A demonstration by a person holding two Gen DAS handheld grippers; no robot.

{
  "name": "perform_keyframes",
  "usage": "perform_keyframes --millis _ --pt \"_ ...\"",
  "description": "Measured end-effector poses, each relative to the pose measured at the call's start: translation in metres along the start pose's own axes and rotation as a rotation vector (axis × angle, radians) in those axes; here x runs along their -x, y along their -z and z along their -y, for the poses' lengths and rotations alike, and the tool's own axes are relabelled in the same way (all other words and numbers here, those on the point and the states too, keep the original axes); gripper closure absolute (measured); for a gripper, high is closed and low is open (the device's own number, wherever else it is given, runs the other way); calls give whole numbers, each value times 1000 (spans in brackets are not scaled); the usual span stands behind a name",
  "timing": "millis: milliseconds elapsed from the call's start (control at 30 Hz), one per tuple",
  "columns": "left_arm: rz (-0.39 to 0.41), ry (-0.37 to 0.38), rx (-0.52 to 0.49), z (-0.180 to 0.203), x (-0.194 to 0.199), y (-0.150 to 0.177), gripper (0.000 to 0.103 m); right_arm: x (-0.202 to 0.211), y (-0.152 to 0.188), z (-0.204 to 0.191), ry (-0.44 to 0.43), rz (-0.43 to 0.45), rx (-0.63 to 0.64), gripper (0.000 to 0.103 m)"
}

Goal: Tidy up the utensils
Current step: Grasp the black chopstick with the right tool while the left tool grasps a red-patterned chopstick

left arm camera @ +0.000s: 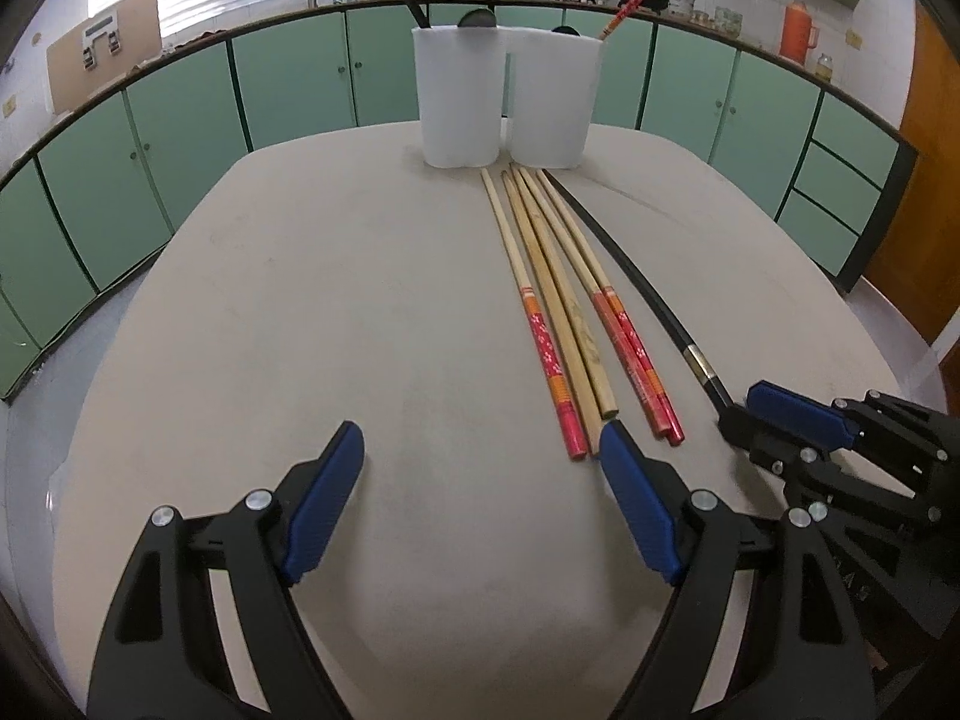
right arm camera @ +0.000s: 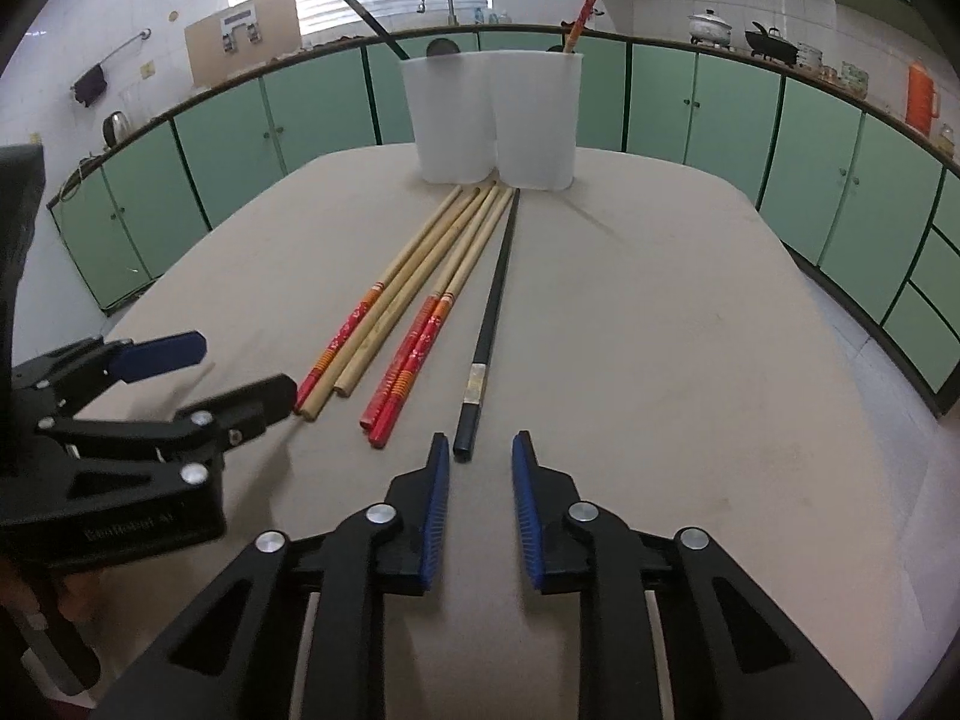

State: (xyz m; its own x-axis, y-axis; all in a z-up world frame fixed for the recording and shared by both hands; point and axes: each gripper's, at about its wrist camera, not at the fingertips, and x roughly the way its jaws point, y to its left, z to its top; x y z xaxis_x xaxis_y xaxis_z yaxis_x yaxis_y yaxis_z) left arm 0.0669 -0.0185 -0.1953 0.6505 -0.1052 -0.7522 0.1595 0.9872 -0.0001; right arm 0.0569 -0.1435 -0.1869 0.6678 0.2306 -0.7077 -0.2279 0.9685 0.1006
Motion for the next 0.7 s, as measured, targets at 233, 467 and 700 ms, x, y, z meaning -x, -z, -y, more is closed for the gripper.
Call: perform_keyframes --millis 233,467,700 --pt "-13 -8 11 -5 -4 2 26 0 0 2 1 0 -3 87" --pt "-23 -10 5 -1 -5 2 27 0 0 2 2 0 -1 87" --pt "-23 -22 13 1 -9 -1 40 -1 0 0 9 1 6 87"
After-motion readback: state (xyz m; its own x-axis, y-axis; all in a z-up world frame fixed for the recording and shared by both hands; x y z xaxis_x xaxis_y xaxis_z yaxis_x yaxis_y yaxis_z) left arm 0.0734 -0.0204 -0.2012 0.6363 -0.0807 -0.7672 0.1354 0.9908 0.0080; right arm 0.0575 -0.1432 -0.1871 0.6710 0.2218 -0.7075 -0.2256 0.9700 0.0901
